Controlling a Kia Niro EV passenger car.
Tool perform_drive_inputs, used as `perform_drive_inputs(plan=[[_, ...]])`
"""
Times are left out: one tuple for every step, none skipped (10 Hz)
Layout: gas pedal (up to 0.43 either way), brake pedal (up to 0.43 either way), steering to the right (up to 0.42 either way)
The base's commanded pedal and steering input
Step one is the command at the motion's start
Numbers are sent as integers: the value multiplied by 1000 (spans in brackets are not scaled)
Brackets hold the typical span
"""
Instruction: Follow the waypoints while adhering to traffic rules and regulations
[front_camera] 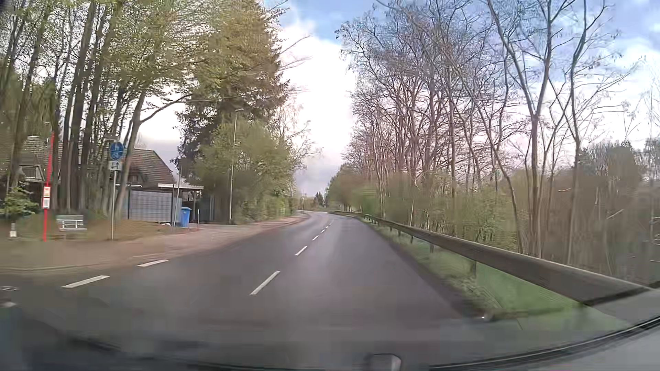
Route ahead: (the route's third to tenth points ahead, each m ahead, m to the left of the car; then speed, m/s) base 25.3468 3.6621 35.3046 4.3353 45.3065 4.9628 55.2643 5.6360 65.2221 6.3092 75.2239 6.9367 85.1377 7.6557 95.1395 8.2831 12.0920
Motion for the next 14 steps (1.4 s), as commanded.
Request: perform_drive_inputs(plan=[[28,0,1],[28,0,1],[28,0,1],[28,0,1],[28,0,1],[47,0,1],[59,6,1],[59,6,1],[59,0,1],[59,0,1],[47,0,1],[47,0,1],[47,0,1],[47,0,1]])
